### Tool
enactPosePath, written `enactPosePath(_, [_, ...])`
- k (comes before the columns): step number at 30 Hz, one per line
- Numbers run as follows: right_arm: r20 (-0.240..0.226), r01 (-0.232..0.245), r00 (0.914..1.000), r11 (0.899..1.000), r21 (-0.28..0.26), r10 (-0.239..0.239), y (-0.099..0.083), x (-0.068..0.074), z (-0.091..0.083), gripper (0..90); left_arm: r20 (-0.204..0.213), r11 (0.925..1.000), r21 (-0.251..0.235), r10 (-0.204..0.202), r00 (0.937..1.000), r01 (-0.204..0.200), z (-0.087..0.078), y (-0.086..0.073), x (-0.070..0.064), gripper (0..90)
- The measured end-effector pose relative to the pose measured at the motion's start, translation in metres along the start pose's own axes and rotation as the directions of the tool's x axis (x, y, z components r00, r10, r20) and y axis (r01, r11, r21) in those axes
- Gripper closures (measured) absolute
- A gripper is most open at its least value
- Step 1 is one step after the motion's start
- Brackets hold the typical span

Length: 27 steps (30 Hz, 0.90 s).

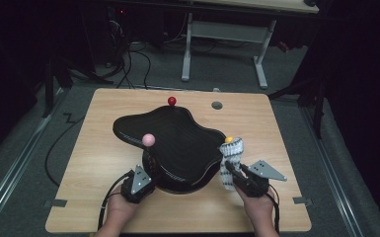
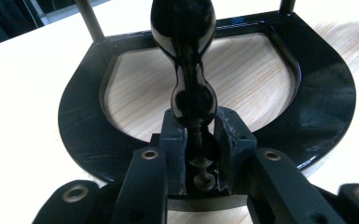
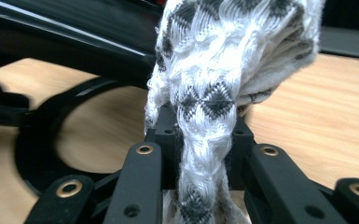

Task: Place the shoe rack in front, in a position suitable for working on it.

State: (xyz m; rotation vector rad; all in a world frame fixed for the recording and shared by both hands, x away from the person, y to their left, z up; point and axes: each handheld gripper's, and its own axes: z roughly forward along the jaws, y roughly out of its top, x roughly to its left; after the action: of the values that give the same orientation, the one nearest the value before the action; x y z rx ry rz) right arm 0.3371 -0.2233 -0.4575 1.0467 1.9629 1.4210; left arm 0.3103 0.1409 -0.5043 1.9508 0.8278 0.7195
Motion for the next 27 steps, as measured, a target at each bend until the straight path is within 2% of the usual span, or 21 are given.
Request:
enactPosePath(3, [0.046,-0.019,0.9988,1.000,0.011,0.019,-0.003,-0.010,0.001,73.8,0.000,1.0000,-0.001,0.000,1.0000,0.000,0.000,0.000,0.000,74.0])
enactPosePath(5, [0.050,-0.028,0.9984,0.999,0.017,0.027,-0.006,-0.013,0.003,73.8,0.000,1.0000,-0.001,-0.001,1.0000,0.001,0.000,0.000,0.000,74.0])
enactPosePath(9, [0.034,-0.018,0.9993,1.000,0.023,0.018,-0.008,-0.011,0.007,74.1,0.000,1.0000,-0.001,-0.002,1.0000,0.002,0.000,0.000,0.000,74.0])
enactPosePath(13, [0.000,0.002,1.0000,1.000,0.011,-0.002,-0.005,-0.002,0.005,74.1,-0.001,1.0000,-0.001,-0.003,1.0000,0.003,0.000,0.000,0.000,74.0])
enactPosePath(17, [-0.050,0.026,0.9984,1.000,-0.009,-0.027,-0.001,0.011,-0.002,74.0,0.003,1.0000,0.000,-0.002,1.0000,0.002,0.000,0.000,-0.001,74.1])
enactPosePath(20, [-0.109,0.057,0.9922,0.998,-0.040,-0.061,0.005,0.025,-0.011,74.0,0.013,0.9999,0.000,0.010,0.9999,-0.010,0.000,0.001,-0.003,74.1])
enactPosePath(25, [-0.200,0.094,0.9732,0.990,-0.107,-0.114,0.017,0.056,-0.030,73.9,0.018,0.9999,0.003,0.012,0.9998,-0.012,0.001,0.002,-0.006,74.0])
enactPosePath(27, [-0.220,0.106,0.9665,0.986,-0.128,-0.132,0.021,0.065,-0.038,73.9,0.018,0.9999,0.003,0.013,0.9998,-0.013,0.001,0.002,-0.006,74.1])
